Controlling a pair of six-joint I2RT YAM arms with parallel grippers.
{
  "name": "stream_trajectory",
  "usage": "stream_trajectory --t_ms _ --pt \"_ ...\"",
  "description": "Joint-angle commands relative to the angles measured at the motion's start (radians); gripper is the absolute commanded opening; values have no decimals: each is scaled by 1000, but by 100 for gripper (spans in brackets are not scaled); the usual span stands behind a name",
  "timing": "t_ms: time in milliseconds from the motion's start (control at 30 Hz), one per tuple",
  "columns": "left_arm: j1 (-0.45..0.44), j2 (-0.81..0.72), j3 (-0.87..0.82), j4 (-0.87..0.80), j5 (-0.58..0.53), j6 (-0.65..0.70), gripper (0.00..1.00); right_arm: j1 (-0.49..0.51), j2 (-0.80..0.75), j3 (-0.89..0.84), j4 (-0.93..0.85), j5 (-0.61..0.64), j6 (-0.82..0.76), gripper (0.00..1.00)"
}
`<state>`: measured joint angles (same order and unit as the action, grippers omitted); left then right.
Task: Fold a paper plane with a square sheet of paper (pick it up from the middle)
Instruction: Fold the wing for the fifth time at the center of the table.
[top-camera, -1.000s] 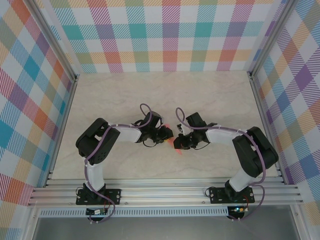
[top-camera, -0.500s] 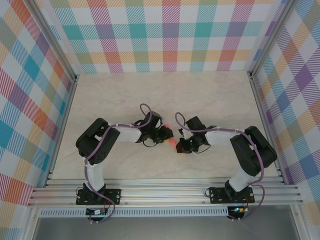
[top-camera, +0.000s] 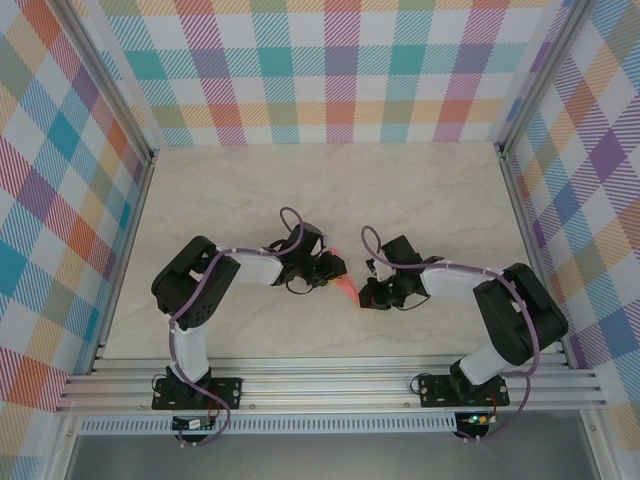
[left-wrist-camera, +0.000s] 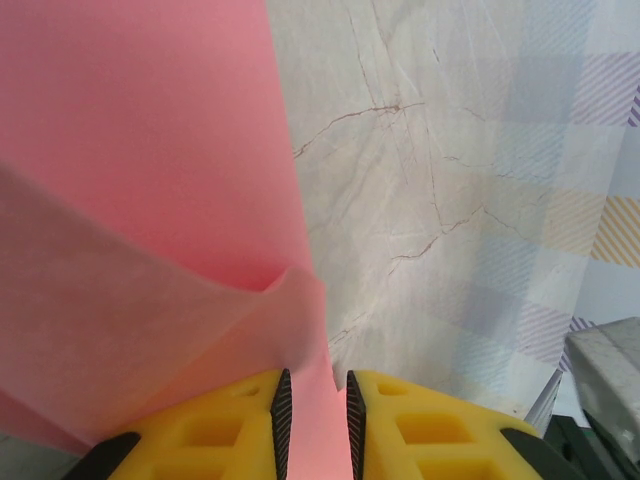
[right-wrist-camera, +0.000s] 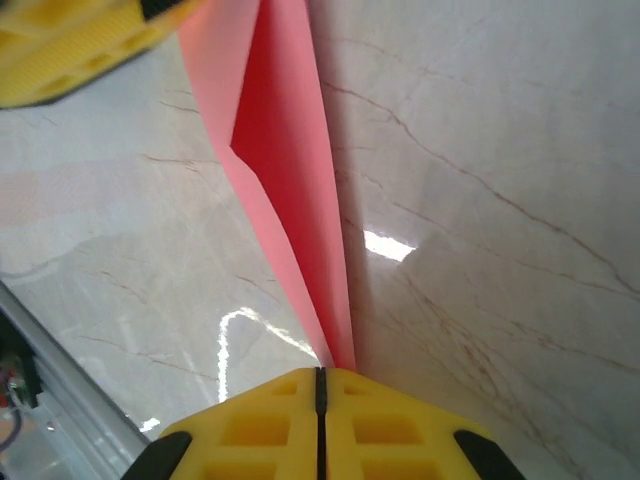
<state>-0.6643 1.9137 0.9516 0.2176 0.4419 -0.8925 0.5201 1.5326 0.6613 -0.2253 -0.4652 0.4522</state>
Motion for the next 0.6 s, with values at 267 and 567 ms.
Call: stream_trajectory --t_ms 267,567 --pt "17 26 2 -43 -46 5 24 -7 110 153 105 -104 86 9" --pt "17 18 8 -41 -45 4 25 -6 212 146 39 13 64 5"
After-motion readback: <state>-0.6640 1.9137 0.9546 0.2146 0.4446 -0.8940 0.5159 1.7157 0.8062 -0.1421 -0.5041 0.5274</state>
